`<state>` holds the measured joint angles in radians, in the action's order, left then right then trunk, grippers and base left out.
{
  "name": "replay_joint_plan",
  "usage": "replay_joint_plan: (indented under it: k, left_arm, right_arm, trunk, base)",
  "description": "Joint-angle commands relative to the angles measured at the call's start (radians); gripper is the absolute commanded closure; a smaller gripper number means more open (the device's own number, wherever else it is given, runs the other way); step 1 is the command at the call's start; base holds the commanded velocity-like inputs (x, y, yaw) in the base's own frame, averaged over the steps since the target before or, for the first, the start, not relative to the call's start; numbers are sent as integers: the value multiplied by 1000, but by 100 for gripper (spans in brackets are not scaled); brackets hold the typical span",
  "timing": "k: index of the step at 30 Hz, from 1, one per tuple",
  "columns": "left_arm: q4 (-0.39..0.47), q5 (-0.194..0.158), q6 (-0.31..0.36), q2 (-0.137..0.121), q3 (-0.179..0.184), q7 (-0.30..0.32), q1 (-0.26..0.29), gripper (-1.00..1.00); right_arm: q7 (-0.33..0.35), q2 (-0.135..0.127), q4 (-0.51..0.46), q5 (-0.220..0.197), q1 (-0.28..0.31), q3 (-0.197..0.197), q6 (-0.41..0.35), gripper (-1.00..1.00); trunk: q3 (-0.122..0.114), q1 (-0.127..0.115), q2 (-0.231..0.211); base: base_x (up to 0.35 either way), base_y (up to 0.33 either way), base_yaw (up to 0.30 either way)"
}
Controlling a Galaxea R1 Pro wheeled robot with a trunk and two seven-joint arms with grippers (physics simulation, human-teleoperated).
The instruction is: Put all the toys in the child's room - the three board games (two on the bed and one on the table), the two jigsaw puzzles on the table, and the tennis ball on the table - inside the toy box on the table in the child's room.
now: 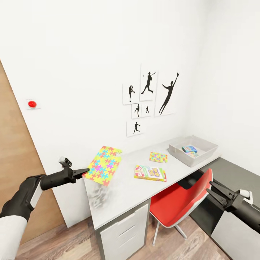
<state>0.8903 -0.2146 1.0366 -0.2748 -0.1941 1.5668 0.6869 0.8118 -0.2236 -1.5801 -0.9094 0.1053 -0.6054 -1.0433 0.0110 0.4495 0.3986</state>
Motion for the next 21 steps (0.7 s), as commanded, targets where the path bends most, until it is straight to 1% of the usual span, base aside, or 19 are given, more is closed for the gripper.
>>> replay_joint_plan:
  k: [1,2,4,9,14,17,21]
  left_arm:
    - [-8,0,11,-1,-1,4,3,100]
    - [-12,0,11,-2,-1,4,4,100]
    - [-18,0,11,-3,0,4,5,100]
    - [-23,3,6,3,-1,4,6,100]
    - [-24,3,-8,8,-2,4,6,100]
    - [-24,2,-12,14,-4,4,6,100]
    - [-21,-1,-15,17,-4,4,6,100]
  right_arm:
    - [2,0,0,1,-1,-15,-4,-100]
    - [-1,0,0,-1,-4,-30,-4,-100]
    - [-3,5,0,-4,-4,-45,-4,-100]
    - [-5,14,0,-5,-3,-57,-4,-100]
    - [-4,17,0,-5,-5,-61,-4,-100]
    - [-4,18,0,-6,-5,-63,-4,-100]
    - [-3,18,0,-6,-7,-64,-4,-100]
  trunk:
    - [1,0,1]
    - [1,0,1]
    - [1,0,1]
    - [1,0,1]
    - [1,0,1]
    - [1,0,1]
    - [1,0,1]
  base:
    - [0,0,0]
    - [0,0,0]
    - [0,0,0]
    - [0,0,0]
    - [0,-10,0]
    - [0,-163,0]
    - [0,-264,0]
